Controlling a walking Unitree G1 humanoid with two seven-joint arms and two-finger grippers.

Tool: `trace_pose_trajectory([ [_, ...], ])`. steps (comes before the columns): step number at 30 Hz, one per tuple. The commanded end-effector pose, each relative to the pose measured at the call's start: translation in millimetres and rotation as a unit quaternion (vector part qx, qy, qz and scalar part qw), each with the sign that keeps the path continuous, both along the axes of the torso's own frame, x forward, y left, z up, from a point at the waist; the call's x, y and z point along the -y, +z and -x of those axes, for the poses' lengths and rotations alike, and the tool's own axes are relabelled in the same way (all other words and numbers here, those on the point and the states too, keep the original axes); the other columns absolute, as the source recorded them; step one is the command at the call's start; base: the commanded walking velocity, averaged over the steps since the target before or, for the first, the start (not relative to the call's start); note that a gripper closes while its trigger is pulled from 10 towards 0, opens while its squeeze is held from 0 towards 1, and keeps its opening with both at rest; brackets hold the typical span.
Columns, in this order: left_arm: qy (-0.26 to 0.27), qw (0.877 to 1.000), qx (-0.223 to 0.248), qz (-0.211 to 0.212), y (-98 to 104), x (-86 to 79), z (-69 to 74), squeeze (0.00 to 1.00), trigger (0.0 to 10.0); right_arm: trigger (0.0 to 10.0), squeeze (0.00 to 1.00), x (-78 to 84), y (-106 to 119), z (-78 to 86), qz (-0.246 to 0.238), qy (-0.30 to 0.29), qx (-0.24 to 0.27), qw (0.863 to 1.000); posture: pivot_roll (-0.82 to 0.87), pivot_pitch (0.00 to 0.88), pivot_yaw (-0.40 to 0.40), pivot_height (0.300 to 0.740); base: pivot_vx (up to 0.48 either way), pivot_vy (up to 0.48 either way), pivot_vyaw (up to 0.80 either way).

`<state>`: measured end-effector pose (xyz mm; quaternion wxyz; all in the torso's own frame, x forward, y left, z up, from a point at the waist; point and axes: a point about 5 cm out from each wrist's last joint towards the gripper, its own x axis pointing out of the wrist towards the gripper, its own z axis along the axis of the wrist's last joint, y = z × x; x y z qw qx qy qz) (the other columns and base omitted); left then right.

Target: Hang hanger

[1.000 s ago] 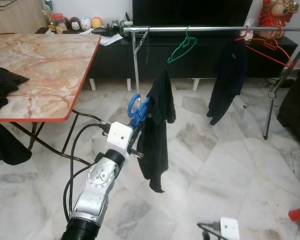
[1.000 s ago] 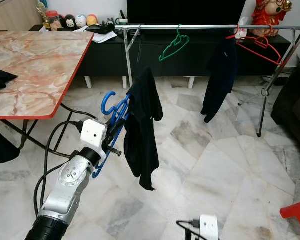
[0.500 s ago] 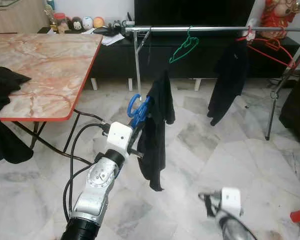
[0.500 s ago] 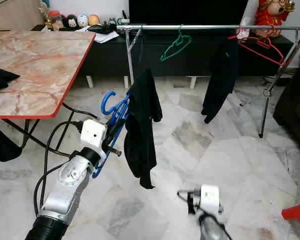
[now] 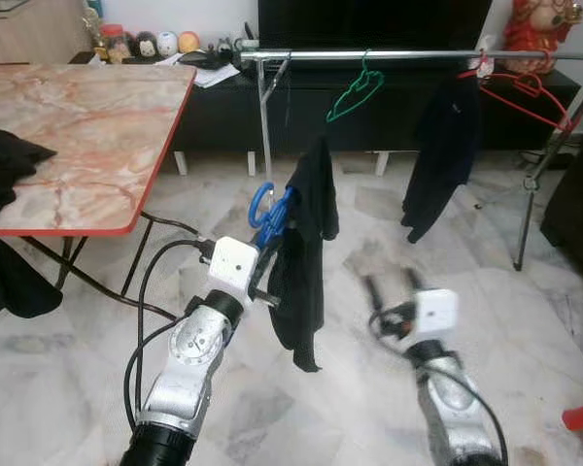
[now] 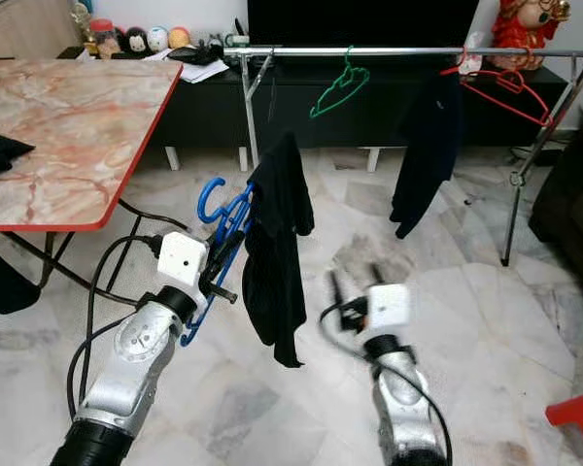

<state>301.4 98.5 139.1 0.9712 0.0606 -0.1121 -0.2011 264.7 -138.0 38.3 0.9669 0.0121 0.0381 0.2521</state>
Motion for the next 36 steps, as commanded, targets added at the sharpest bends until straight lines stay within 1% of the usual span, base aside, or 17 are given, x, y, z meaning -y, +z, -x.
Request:
trace_pose_trajectory([
  [1,-0.004,0.999,0.033,0.016,18,2.7,-1.6,0.00,10.0,10.0,0.00,5.3,6,1.9,0.011,0.036,-0.002,0.999,0.00,0.000,-0.019,0.740,0.000,0.000,0.00],
  [2,-0.004,0.999,0.033,0.016,18,2.7,-1.6,0.00,10.0,10.0,0.00,5.3,6,1.9,0.011,0.036,-0.002,0.999,0.00,0.000,-0.019,0.740,0.000,0.000,0.00],
  [5,-0.003,0.999,0.033,0.015,17,1.6,-1.7,0.00,10.0,10.0,0.00,16.0,2,12.0,0.056,0.112,-0.045,0.991,0.00,0.000,-0.019,0.740,0.000,0.000,0.00],
  [6,-0.003,0.999,0.033,0.015,17,1.6,-1.7,0.00,10.0,10.0,0.00,16.0,2,12.0,0.056,0.112,-0.045,0.991,0.00,0.000,-0.019,0.740,0.000,0.000,0.00],
  [8,-0.003,0.999,0.032,0.015,17,1.7,-1.5,0.00,10.0,10.0,0.00,14.8,-4,29.5,0.078,0.217,-0.099,0.968,0.00,0.000,-0.019,0.740,0.000,0.000,0.00],
  [10,-0.003,0.999,0.033,0.015,17,1.8,-1.5,0.00,10.0,10.0,0.00,12.2,-5,41.1,0.087,0.276,-0.128,0.949,0.00,0.000,-0.021,0.740,0.000,0.000,0.00],
  [12,-0.002,0.999,0.033,0.015,17,1.5,-1.6,0.00,10.0,10.0,0.00,11.3,-7,36.2,0.091,0.264,-0.129,0.952,0.00,0.000,-0.024,0.740,0.000,0.000,0.00],
  [13,-0.001,0.999,0.033,0.015,17,1.3,-1.7,0.00,10.0,3.3,0.00,11.4,-7,34.4,0.094,0.260,-0.128,0.953,0.00,0.000,-0.024,0.740,0.000,0.000,0.00],
  [14,-0.001,0.999,0.033,0.015,17,0.9,-1.8,0.00,10.0,0.0,0.00,11.7,-7,33.2,0.094,0.256,-0.130,0.953,0.01,0.000,-0.024,0.740,0.000,0.000,0.00],
  [19,0.000,0.999,0.034,0.015,18,0.2,-1.8,0.00,10.0,0.0,0.00,13.1,-4,28.2,0.092,0.235,-0.124,0.960,0.01,0.000,-0.022,0.740,0.000,0.000,0.00],
  [20,0.000,0.999,0.034,0.014,18,0.1,-1.8,0.00,10.0,0.0,0.00,15.3,-4,23.9,0.101,0.215,-0.113,0.965,0.01,0.000,-0.022,0.740,0.000,0.000,0.00],
  [21,0.000,0.999,0.033,0.014,17,0.0,-1.8,0.00,10.0,0.0,0.00,22.9,-2,13.6,0.118,0.158,-0.099,0.975,0.01,0.000,-0.020,0.740,0.000,0.000,0.00],
  [22,0.000,0.999,0.033,0.014,17,0.0,-1.8,0.00,10.0,0.0,0.00,22.9,-2,13.6,0.118,0.158,-0.099,0.975,0.01,0.000,-0.020,0.740,0.000,0.000,0.00],
  [24,-0.001,0.999,0.033,0.013,18,-0.1,-2.0,0.00,10.0,0.0,0.00,46.4,3,-8.8,0.141,0.001,-0.074,0.987,0.01,0.000,-0.017,0.740,0.000,0.000,0.00],
  [26,-0.002,0.999,0.034,0.014,18,0.3,-2.2,0.00,10.0,0.0,0.00,61.0,8,-19.0,0.117,-0.103,-0.059,0.986,0.00,0.000,-0.016,0.740,0.000,0.000,0.00],
  [33,-0.003,0.999,0.035,0.013,19,0.3,-2.2,0.00,10.0,0.0,0.00,59.0,0,-18.1,0.087,-0.191,-0.048,0.977,0.01,0.000,-0.015,0.740,0.000,0.000,0.00],
  [36,-0.003,0.999,0.035,0.013,18,0.3,-2.2,0.00,10.0,0.0,0.00,57.7,-2,-17.6,0.088,-0.196,-0.050,0.975,0.01,0.000,-0.016,0.740,0.000,0.000,0.00],
])
